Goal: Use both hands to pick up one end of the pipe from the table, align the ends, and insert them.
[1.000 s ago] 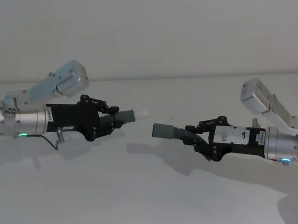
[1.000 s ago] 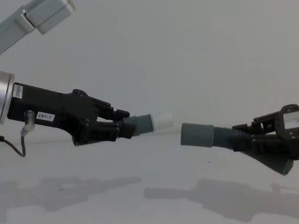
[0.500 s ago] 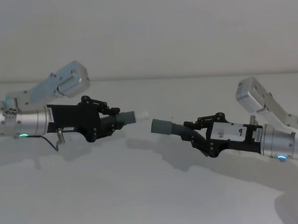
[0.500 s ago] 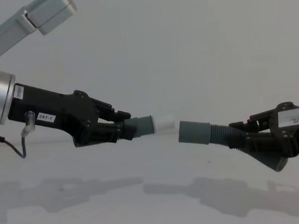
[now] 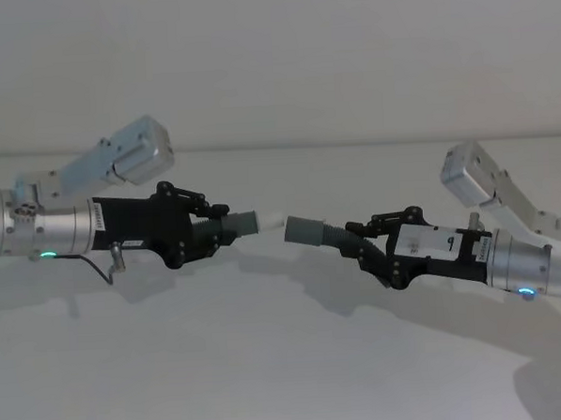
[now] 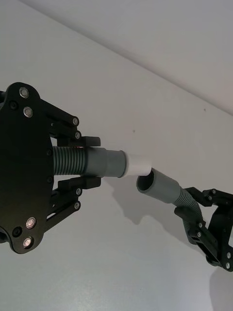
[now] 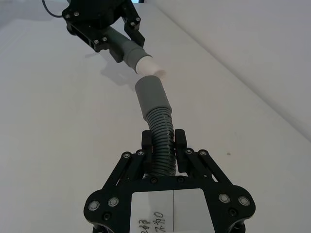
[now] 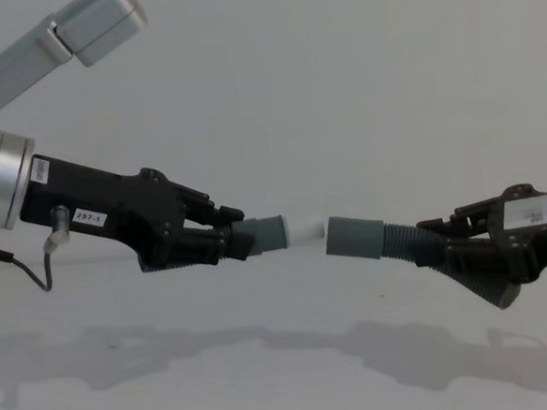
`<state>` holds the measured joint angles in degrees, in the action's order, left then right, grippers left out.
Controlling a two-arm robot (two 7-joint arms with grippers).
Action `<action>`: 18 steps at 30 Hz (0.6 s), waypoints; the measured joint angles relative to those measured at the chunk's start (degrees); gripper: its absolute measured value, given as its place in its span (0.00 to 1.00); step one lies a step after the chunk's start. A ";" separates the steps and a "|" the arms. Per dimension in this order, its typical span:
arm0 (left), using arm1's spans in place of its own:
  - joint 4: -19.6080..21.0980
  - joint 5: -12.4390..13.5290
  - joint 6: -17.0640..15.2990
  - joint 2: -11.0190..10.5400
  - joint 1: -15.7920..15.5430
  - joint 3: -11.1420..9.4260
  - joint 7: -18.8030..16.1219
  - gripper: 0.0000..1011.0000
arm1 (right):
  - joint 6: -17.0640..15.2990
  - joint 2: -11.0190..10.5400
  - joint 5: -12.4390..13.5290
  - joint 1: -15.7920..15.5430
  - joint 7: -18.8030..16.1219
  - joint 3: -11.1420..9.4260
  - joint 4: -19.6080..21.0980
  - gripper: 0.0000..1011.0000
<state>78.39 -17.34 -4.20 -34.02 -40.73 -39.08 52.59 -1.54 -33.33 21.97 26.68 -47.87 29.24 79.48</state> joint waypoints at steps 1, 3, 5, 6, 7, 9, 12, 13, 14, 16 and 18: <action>-0.03 0.01 0.00 0.01 -0.05 -0.07 0.00 0.34 | 0.00 0.03 0.04 0.06 0.13 0.05 -0.06 0.26; -0.10 0.06 0.02 0.01 -0.19 -0.28 0.01 0.34 | 0.00 0.06 0.07 0.09 0.28 0.09 -0.11 0.26; -0.13 0.12 0.06 0.02 -0.30 -0.46 0.01 0.34 | -0.03 0.10 0.16 0.19 0.42 0.16 -0.20 0.26; -0.14 0.14 0.08 0.02 -0.34 -0.51 0.00 0.34 | -0.06 0.13 0.28 0.23 0.54 0.20 -0.24 0.26; -0.15 0.17 0.10 0.03 -0.39 -0.56 0.00 0.34 | -0.08 0.14 0.33 0.25 0.59 0.23 -0.26 0.26; -0.16 0.24 0.15 0.04 -0.50 -0.74 -0.05 0.34 | -0.15 0.16 0.44 0.28 0.74 0.26 -0.27 0.26; -0.20 0.32 0.23 0.06 -0.65 -0.96 -0.13 0.34 | -0.39 0.21 0.69 0.40 1.01 0.33 -0.30 0.26; -0.20 0.33 0.25 0.07 -0.68 -1.00 -0.14 0.34 | -0.39 0.21 0.69 0.40 1.01 0.33 -0.30 0.26; -0.21 0.34 0.27 0.08 -0.73 -1.05 -0.16 0.34 | -0.44 0.22 0.78 0.44 1.13 0.38 -0.30 0.26; -0.23 0.34 0.38 0.10 -0.83 -1.19 -0.19 0.34 | -0.51 0.23 0.90 0.48 1.25 0.42 -0.30 0.26; -0.24 0.34 0.45 0.10 -0.92 -1.34 -0.20 0.34 | -0.65 0.23 1.00 0.54 1.37 0.47 -0.30 0.26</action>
<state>78.15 -17.00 -3.75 -33.91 -41.65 -40.42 52.39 -2.19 -33.10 22.97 27.23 -46.51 29.71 79.18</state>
